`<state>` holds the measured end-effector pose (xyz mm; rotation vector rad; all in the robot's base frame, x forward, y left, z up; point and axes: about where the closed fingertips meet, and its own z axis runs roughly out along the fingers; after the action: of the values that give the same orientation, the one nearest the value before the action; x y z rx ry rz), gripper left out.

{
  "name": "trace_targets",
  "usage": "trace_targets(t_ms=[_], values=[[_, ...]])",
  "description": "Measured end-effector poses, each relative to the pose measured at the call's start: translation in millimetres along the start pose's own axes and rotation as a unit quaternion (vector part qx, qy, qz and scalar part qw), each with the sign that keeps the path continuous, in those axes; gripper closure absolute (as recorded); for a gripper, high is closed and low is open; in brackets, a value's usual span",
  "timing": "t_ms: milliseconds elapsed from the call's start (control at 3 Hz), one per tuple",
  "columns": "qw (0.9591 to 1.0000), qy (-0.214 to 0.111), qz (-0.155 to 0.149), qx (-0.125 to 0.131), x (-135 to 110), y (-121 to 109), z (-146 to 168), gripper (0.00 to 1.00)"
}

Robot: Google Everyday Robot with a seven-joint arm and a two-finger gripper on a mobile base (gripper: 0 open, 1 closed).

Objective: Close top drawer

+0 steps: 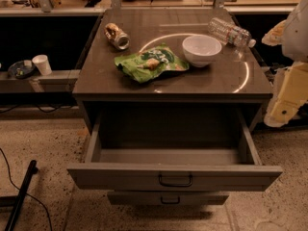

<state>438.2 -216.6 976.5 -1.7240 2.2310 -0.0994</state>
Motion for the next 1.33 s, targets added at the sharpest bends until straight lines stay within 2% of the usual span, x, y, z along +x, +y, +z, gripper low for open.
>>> trace_targets(t_ms=[667, 1000, 1333], values=[[0.9999, -0.007, -0.002, -0.009, -1, -1, 6, 0.0], [0.9981, -0.027, 0.005, -0.056, -1, 9, 52, 0.0], [0.9927, -0.038, 0.008, -0.114, 8, 44, 121, 0.01]])
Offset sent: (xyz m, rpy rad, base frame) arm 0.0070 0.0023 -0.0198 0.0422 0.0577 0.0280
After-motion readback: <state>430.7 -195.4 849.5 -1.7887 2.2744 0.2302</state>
